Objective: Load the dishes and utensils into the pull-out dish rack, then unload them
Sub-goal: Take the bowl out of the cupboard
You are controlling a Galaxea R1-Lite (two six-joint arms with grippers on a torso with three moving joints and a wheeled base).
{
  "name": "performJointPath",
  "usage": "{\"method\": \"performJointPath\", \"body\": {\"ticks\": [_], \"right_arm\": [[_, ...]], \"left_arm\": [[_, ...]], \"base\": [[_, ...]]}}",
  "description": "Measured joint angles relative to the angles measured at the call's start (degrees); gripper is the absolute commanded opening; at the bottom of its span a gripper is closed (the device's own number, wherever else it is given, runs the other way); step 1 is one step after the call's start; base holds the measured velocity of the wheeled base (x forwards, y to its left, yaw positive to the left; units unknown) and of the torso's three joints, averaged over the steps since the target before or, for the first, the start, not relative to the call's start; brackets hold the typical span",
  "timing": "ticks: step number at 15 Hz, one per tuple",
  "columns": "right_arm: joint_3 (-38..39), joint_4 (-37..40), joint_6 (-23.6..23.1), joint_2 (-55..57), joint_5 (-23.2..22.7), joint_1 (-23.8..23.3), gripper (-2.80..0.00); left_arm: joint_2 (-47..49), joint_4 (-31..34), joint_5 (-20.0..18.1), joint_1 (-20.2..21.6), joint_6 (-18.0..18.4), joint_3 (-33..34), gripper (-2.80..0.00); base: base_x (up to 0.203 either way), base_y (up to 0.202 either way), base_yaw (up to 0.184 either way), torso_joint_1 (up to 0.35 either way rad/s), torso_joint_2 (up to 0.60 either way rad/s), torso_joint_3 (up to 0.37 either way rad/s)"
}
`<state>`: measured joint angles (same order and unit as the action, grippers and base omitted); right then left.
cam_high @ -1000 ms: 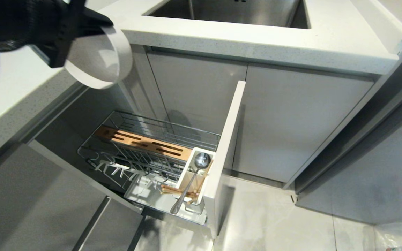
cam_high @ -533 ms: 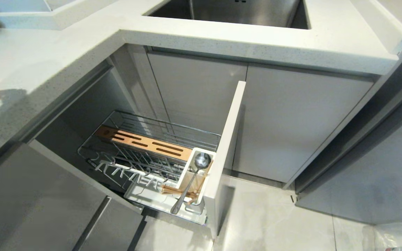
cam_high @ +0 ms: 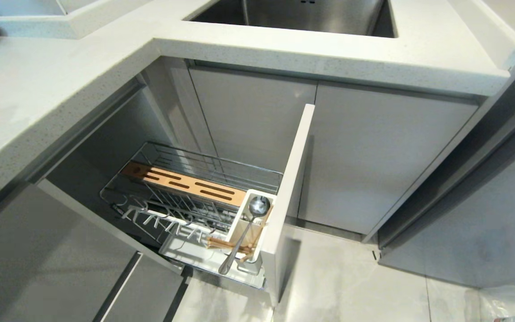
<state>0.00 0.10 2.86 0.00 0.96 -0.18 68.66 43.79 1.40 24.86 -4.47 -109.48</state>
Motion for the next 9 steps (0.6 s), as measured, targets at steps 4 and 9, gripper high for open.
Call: {"method": "performJointPath", "body": {"ticks": [4,9], "right_arm": [[0.00,0.00,0.02,0.00,0.00,0.00,-2.80],[0.00,0.00,0.00,0.00,0.00,0.00,-2.80]], "left_arm": [[7.75,8.92,3.79,4.64,11.21,-3.23,-2.80],[12.99,11.72,1.54,5.27,14.26,-3.67,-2.80]], "base": [[0.000,0.000,0.000,0.000,0.00,0.000],[0.000,0.000,0.000,0.000,0.00,0.000]]}}
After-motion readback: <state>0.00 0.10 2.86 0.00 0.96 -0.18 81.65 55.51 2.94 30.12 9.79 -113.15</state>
